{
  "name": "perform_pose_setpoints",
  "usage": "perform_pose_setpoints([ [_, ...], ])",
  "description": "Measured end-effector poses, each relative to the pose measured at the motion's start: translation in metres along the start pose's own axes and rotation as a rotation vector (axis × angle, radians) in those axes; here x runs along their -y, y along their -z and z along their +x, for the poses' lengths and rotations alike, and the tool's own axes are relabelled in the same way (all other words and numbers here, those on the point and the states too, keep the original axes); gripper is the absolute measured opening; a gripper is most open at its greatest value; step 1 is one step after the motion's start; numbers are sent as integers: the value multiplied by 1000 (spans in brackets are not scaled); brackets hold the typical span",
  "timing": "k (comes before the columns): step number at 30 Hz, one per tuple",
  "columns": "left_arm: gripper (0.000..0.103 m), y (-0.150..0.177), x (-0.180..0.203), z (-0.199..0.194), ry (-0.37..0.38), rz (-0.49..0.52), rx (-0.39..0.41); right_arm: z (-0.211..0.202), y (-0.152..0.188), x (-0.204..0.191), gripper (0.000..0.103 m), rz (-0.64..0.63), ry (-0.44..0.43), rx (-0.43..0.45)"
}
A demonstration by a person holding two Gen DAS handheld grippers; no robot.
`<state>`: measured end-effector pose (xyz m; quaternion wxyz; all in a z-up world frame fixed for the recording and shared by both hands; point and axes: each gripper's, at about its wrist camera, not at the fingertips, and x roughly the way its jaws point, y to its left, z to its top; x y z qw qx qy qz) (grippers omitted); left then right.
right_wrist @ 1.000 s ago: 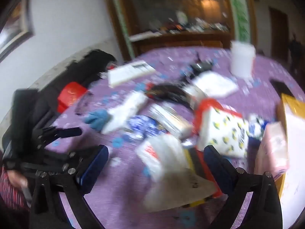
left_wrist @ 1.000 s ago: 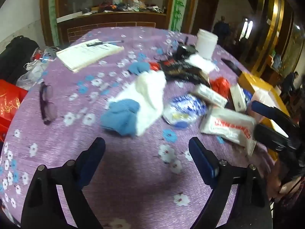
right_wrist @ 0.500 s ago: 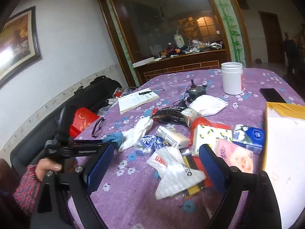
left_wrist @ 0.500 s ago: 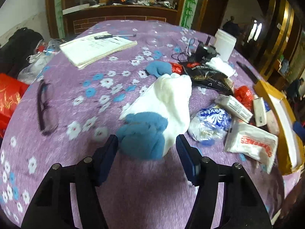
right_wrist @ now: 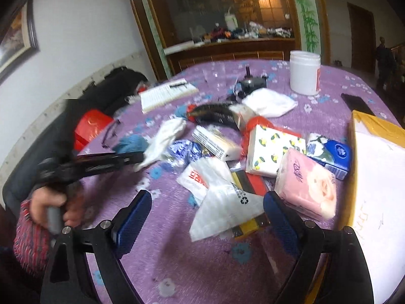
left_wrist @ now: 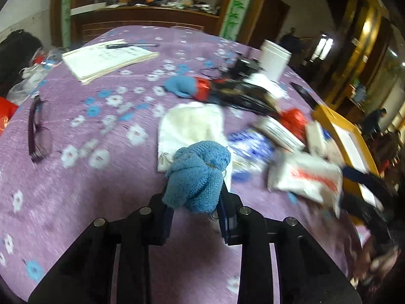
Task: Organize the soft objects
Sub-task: 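Grasp the blue towel with the left tool while the right tool grasps the white red-printed packet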
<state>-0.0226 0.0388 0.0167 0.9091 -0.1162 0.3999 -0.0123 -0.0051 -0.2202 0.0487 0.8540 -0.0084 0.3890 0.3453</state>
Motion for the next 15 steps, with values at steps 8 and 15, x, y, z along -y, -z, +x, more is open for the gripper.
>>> perform_pose_setpoints([
  [8, 27, 18, 7, -4, 24, 8, -3, 13, 2, -17, 89, -39, -137, -115],
  [15, 27, 19, 1, -16, 32, -15, 54, -8, -3, -35, 90, -129, -82, -93],
])
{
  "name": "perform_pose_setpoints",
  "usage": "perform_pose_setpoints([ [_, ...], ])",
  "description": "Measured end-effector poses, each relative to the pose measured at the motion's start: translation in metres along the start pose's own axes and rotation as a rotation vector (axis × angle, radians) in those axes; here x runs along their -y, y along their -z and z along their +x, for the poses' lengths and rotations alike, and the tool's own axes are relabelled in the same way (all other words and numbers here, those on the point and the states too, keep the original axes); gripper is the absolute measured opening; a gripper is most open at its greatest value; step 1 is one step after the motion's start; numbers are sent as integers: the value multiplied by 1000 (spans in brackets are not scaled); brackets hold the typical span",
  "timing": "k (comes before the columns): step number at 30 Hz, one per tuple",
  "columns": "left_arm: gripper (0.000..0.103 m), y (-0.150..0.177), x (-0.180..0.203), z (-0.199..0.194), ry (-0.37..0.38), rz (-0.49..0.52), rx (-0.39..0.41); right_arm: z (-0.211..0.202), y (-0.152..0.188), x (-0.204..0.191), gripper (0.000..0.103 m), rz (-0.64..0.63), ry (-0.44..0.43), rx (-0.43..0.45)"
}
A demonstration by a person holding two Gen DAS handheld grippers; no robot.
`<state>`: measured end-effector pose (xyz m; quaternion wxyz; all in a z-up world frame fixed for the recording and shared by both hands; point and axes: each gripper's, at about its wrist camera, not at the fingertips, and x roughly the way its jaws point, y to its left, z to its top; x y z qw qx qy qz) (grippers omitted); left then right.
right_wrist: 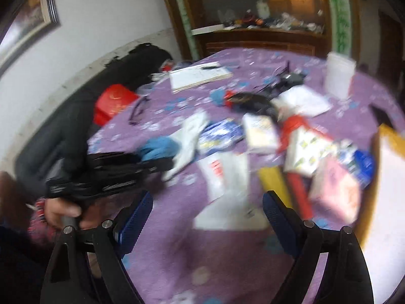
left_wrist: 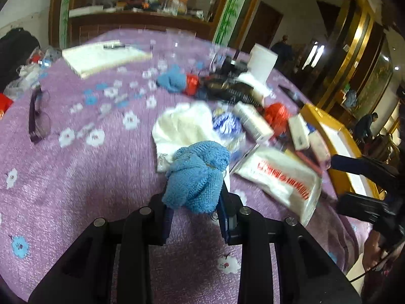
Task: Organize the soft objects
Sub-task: 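Grasp the blue towel with the left tool while the right tool grasps the white red-printed packet, then carry the blue towel and white packet over the white-lined box with both tools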
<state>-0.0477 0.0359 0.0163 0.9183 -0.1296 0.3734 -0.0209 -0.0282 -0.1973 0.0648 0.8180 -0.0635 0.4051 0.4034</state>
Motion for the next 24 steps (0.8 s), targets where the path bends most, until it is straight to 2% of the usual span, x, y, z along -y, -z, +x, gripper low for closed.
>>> perform_pose_setpoints([
  [3, 27, 0, 1, -5, -4, 8, 25, 11, -7, 4, 84, 3, 24, -23],
  [4, 27, 1, 1, -7, -6, 8, 36, 20, -8, 3, 68, 1, 40, -47],
  [5, 27, 1, 0, -9, -5, 5, 47, 31, -10, 3, 47, 1, 59, -71],
  [7, 27, 1, 0, -12, 7, 8, 67, 46, -8, 2, 34, 22, 55, -120],
  [11, 28, 2, 2, -17, 12, 17, 79, 44, -1, 2, 32, 47, 62, -87],
  [17, 28, 2, 8, -24, 29, -4, 86, 19, 2, 10, 32, 106, 19, -1],
  [24, 28, 0, 47, -33, 40, 89, 110, 9, 16, 14, 32, 135, 1, 21],
])
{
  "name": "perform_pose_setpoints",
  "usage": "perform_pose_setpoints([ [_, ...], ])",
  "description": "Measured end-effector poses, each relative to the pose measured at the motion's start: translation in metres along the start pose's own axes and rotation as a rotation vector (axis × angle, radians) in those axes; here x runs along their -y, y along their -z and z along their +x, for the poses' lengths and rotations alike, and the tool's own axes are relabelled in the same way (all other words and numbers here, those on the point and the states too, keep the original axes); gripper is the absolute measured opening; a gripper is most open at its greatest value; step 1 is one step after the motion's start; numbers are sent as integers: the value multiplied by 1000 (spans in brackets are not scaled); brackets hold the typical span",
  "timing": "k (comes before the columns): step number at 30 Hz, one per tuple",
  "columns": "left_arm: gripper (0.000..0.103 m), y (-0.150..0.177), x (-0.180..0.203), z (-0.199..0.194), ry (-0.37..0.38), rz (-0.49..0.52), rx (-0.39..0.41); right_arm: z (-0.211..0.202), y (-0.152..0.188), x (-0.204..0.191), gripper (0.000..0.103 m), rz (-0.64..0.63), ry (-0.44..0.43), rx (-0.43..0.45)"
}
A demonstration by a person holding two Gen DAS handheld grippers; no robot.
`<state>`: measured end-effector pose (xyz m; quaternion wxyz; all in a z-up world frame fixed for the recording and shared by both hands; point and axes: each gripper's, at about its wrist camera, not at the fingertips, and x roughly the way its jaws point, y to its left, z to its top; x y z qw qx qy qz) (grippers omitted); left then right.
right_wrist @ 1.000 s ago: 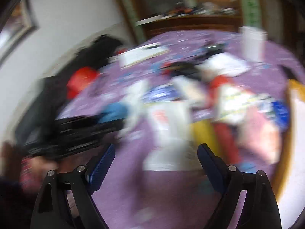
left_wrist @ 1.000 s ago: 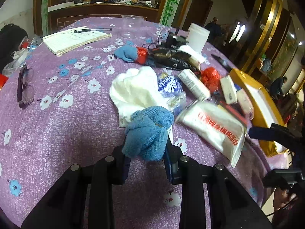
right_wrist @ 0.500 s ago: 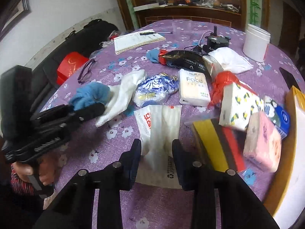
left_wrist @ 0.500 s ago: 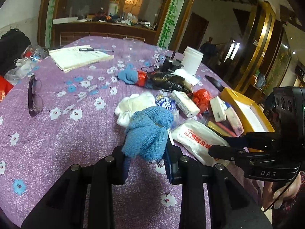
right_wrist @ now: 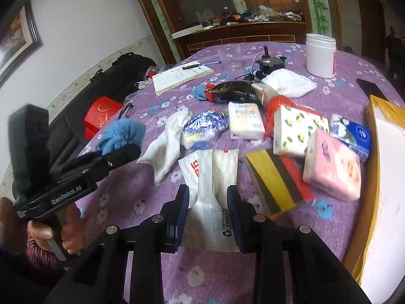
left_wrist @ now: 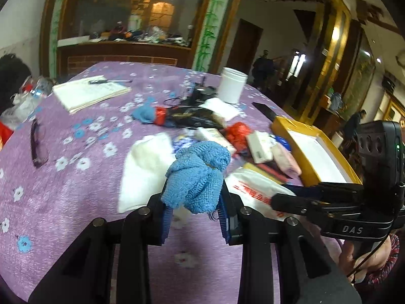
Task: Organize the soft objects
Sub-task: 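Carry the blue towel and white packet over the white-lined box with both tools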
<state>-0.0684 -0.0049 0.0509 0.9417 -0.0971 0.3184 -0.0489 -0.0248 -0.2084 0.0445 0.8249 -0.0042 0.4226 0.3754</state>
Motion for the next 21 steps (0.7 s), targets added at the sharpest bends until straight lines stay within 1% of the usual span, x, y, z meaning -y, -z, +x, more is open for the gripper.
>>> perform_pose_setpoints([
  [2, 28, -2, 13, 3, 14, 22, -12, -6, 4, 3, 32, 9, 0, 22],
  [4, 28, -3, 27, 6, 12, 47, -17, -13, 6, 8, 32, 24, -2, 47],
  [9, 28, -12, 52, 16, 30, 77, -45, -38, 7, 29, 32, 84, 4, 125],
  [10, 28, -14, 59, 20, 45, 81, -58, -43, 8, 33, 32, 95, 5, 138],
  [13, 28, -17, 77, 26, 72, 100, -79, -57, 8, 49, 32, 137, 10, 174],
  [16, 28, -22, 101, 31, 83, 145, -82, -73, 10, 65, 32, 174, 23, 211],
  [19, 28, -28, 121, 37, 113, 170, -94, -90, 11, 82, 32, 211, 36, 248],
  [21, 28, -31, 135, 43, 117, 189, -98, -102, 12, 96, 32, 239, 48, 276],
])
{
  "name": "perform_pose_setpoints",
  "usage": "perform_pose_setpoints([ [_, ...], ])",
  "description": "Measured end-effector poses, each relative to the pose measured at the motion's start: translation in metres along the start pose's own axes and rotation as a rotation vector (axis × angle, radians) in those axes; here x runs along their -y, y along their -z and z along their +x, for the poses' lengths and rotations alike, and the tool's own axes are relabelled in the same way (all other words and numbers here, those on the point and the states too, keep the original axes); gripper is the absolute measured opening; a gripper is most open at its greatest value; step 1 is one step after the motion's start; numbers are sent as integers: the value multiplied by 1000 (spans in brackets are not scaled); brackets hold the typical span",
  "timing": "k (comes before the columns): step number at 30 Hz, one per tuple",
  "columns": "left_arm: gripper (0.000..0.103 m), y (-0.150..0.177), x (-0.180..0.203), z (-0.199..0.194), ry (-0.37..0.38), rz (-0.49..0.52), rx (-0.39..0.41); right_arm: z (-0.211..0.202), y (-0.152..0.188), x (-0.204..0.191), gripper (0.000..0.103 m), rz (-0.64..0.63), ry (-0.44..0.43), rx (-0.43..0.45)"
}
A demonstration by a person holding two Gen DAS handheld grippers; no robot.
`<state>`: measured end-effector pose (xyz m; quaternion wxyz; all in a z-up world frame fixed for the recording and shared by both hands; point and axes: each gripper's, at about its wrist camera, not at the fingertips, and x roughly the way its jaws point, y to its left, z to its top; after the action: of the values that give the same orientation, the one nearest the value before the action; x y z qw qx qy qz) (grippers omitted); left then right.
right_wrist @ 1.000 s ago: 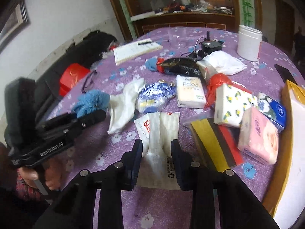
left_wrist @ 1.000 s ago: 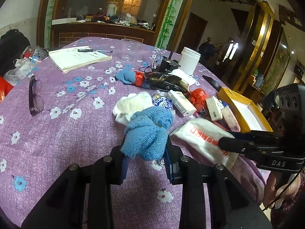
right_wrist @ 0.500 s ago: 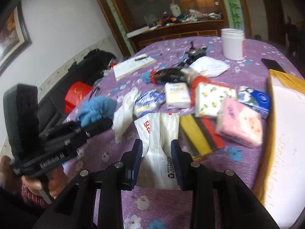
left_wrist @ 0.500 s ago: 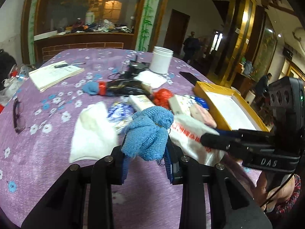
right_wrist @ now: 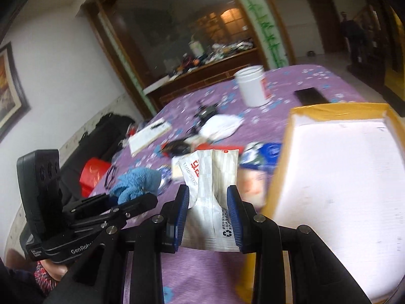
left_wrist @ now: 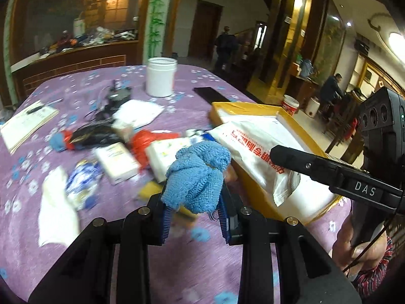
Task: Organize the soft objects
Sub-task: 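Carry the blue towel and white packet over the white-lined box with both tools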
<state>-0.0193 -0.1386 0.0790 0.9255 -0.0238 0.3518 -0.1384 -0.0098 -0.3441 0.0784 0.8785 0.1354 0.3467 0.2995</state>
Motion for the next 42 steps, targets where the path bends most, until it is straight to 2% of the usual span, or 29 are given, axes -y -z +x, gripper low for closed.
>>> perform_pose_setpoints([
  [9, 28, -31, 47, 42, 52, 39, -69, -29, -16, 52, 32, 92, 80, 73],
  [14, 28, -59, 68, 67, 80, 41, -77, -41, -29, 76, 32, 129, 145, 102],
  [20, 28, -87, 97, 119, 89, 46, -90, -50, -50, 109, 32, 171, 280, 125],
  [26, 28, -89, 95, 157, 108, -7, -128, -41, -69, 136, 32, 208, 355, 94],
  [32, 28, -83, 90, 161, 92, 4, -137, -15, -83, 146, 32, 200, 427, 55],
  [34, 28, -82, 90, 166, 113, -2, -164, -3, -86, 147, 32, 190, 458, 54],
  [38, 28, -81, 86, 174, 141, -30, -210, 17, -84, 151, 32, 193, 472, 43],
  [42, 28, -80, 86, 179, 132, -32, -238, 29, -83, 160, 32, 215, 466, 21],
])
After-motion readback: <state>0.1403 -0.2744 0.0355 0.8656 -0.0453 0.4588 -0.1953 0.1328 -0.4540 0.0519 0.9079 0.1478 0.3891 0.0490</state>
